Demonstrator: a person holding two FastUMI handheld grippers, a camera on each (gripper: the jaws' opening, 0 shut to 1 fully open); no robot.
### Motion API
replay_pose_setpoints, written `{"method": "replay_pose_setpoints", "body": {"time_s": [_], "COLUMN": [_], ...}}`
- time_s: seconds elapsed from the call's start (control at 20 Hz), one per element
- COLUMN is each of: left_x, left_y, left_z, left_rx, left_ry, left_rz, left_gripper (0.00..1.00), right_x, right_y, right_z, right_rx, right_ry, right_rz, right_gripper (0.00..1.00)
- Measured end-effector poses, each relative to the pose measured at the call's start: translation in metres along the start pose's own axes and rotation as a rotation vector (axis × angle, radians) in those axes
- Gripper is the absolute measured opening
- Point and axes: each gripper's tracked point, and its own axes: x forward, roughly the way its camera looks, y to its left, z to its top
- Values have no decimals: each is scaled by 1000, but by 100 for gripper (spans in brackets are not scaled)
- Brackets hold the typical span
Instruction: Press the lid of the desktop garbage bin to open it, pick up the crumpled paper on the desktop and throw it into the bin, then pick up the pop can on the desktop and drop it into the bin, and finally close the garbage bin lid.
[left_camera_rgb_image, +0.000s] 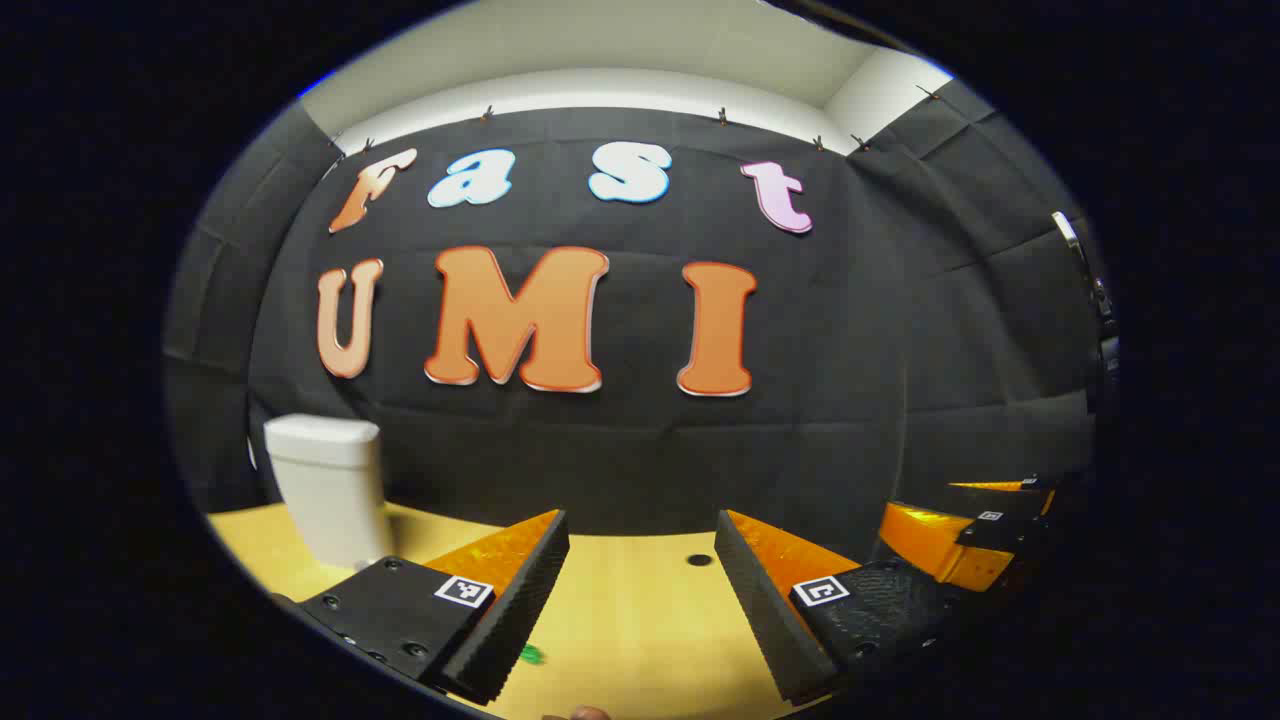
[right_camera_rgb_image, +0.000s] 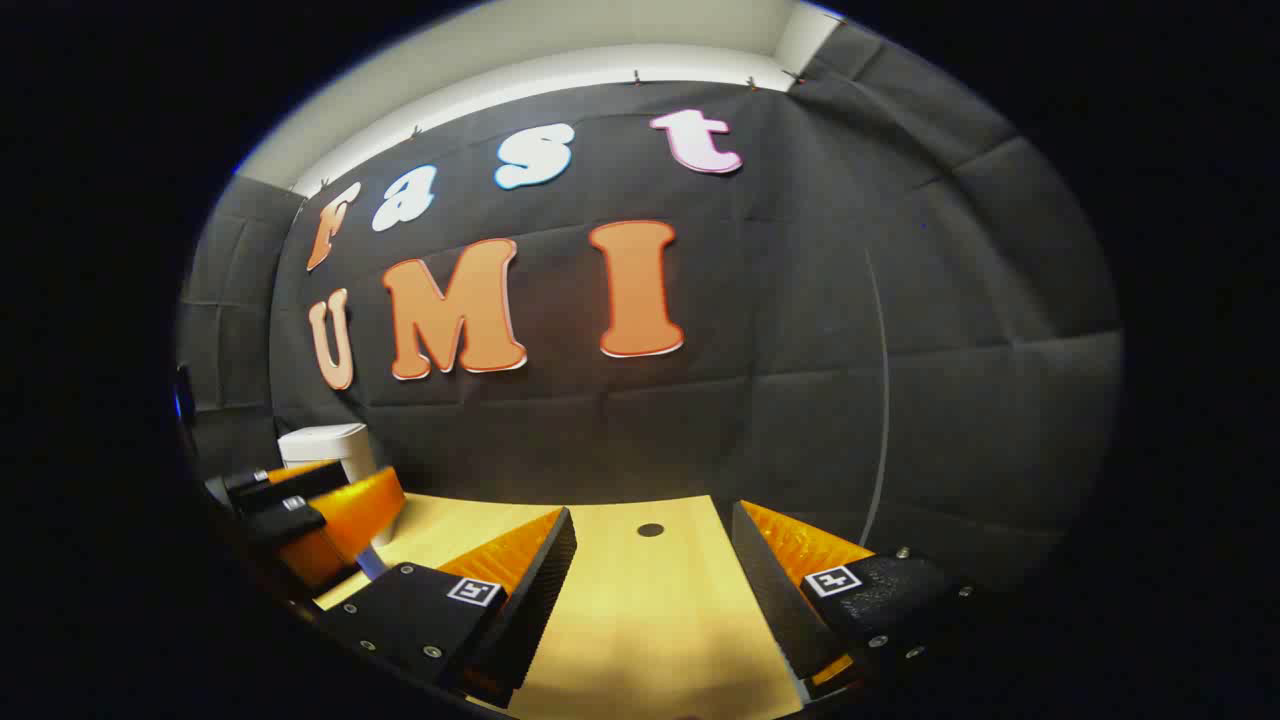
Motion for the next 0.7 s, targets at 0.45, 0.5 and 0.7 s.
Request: {"method": "replay_pose_setpoints", "body": {"time_s": [0.45,0.5,0.7], "left_x": [-17,-16,-17], "left_y": [262,284,331], "left_z": [18,16,16], "left_rx": [-4,-10,-26], "left_ry": [43,47,45], "left_rz": [33,41,24], "left_gripper": [94,96,94], "right_x": [-9,-5,-2], "right_y": [237,247,259], "right_z": [18,12,18], "right_rx": [-63,-29,-16], "right_ry": [17,44,49], "right_rz": [155,137,47], "right_gripper": [94,94,94]}}
